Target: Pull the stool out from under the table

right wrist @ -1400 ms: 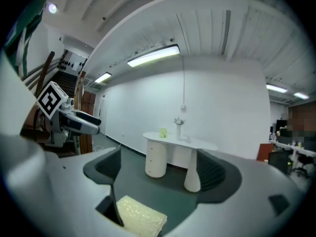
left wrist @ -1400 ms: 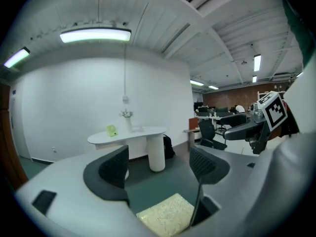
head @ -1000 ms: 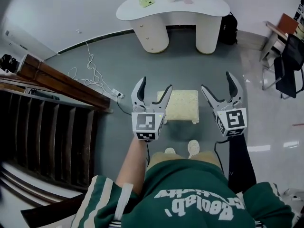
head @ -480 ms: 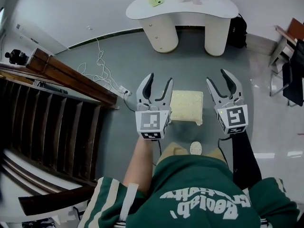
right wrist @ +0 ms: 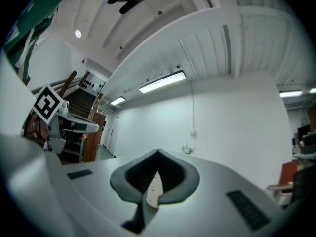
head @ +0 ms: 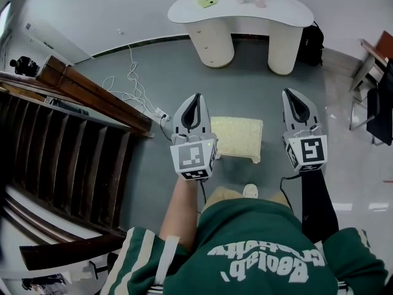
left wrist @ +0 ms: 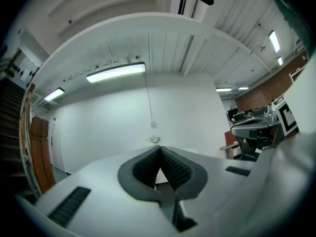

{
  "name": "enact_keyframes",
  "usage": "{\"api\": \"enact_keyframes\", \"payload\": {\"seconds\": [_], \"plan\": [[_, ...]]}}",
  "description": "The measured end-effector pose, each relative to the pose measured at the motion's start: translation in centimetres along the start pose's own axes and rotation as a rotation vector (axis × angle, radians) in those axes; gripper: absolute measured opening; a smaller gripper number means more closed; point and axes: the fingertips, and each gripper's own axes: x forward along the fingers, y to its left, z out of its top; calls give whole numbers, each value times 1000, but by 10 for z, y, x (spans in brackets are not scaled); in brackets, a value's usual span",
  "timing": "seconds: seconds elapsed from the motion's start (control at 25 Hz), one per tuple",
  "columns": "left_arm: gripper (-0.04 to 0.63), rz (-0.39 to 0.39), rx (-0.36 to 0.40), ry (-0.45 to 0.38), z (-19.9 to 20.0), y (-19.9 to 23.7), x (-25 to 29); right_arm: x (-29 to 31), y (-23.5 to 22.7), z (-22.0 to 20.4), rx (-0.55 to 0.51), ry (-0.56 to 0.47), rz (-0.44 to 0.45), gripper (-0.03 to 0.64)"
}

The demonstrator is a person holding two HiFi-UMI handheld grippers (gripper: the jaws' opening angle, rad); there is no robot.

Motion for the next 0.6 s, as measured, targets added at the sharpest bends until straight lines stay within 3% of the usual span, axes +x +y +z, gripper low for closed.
{"api": "enact_keyframes", "payload": {"seconds": [0.4, 0.6], "plan": [[3, 2, 12, -10, 2, -3, 2, 0, -1, 3, -6, -12, 21, 2], [3, -11, 53, -11, 0, -7, -2, -4, 4, -3, 12, 17, 59, 3]]}}
